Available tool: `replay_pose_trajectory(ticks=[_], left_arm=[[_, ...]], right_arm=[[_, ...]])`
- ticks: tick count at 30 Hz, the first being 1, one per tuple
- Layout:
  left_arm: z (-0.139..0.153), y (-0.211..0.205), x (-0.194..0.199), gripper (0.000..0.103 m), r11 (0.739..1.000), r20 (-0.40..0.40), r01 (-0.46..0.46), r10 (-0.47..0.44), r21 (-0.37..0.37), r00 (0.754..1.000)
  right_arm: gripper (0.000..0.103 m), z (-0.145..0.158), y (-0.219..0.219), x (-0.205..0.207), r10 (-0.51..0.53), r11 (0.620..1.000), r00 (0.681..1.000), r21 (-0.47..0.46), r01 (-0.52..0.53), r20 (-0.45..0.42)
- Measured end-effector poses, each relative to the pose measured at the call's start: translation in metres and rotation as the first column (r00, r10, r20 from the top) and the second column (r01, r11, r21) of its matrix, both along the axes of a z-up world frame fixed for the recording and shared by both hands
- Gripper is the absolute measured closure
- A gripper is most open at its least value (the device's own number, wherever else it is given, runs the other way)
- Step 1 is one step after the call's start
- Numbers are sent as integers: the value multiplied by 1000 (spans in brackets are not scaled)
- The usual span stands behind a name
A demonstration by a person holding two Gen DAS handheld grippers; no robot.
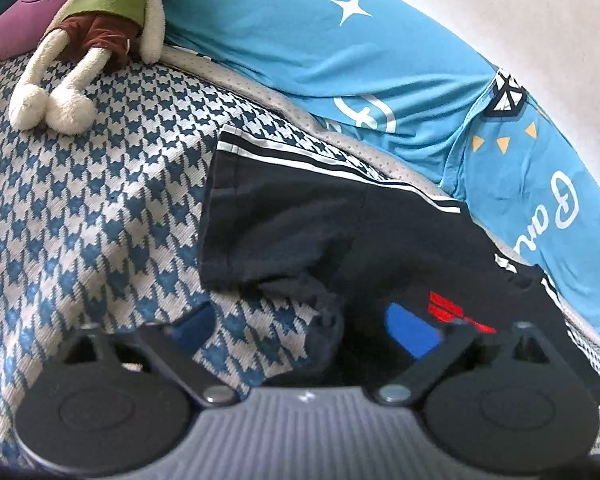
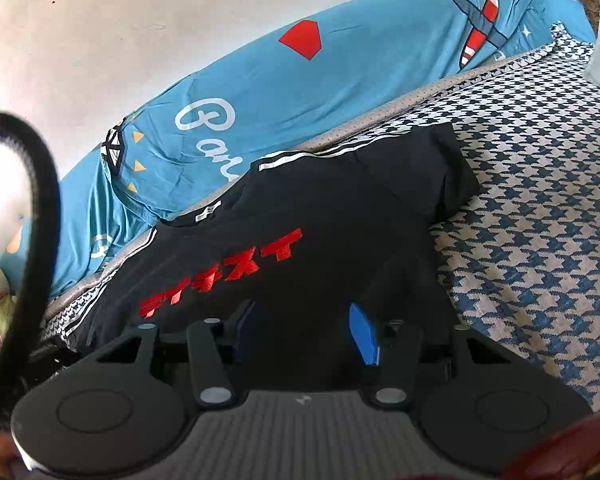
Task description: Fold clothes
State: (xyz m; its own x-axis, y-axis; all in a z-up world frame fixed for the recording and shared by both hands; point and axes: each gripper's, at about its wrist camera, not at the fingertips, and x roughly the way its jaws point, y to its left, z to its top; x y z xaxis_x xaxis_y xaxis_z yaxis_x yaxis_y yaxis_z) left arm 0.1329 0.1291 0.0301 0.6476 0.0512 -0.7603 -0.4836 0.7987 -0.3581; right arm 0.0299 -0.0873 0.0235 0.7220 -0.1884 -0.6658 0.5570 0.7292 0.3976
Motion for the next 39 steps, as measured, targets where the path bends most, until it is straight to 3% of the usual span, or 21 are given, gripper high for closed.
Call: replay_pose_trajectory(ticks=[2,5,8,12,18,20,22,27,31,39], left_arm=[[-4,-2,3,49,1000,-6,4,-4,-1,1000],[-7,-7,1,69,998,-5,-5,5,59,1000],[-8,-11,0,77,991,-18,12,-9,136,1000],[-11,-8,-2,77,978,-29,14,-8,207,1000],[-16,-16,4,66,941,-57,58,-42,334,998],[-13,-13,-3,40,942,-63,21,0,335,998],[-10,-3,-17,30,951,-49,-32,49,306,998],[1,9,-44,28,973,-45,-43,54,227,998],[11,4,-73,20,981,-23,-14,19,194,1000],[15,-36,-109,17,964,-34,100,-95,247,995]], right_arm=[[52,0,-1,-1,0,1000,1000,4,0,1],[52,0,-1,-1,6,1000,1000,10,-6,1],[52,0,-1,0,10,1000,1000,17,-10,-2],[51,-1,-2,1,15,1000,1000,19,-15,-7],[51,-4,-12,-6,12,1000,1000,17,-11,-23],[51,-5,-15,-10,11,1000,1000,13,-11,-27],[51,-6,-19,-16,3,1000,999,7,-3,-32],[51,-11,-32,-36,-5,1000,999,28,6,-46],[51,-14,-42,-55,-19,999,998,46,21,-58],[51,-23,-45,-85,-26,997,995,63,32,-93]])
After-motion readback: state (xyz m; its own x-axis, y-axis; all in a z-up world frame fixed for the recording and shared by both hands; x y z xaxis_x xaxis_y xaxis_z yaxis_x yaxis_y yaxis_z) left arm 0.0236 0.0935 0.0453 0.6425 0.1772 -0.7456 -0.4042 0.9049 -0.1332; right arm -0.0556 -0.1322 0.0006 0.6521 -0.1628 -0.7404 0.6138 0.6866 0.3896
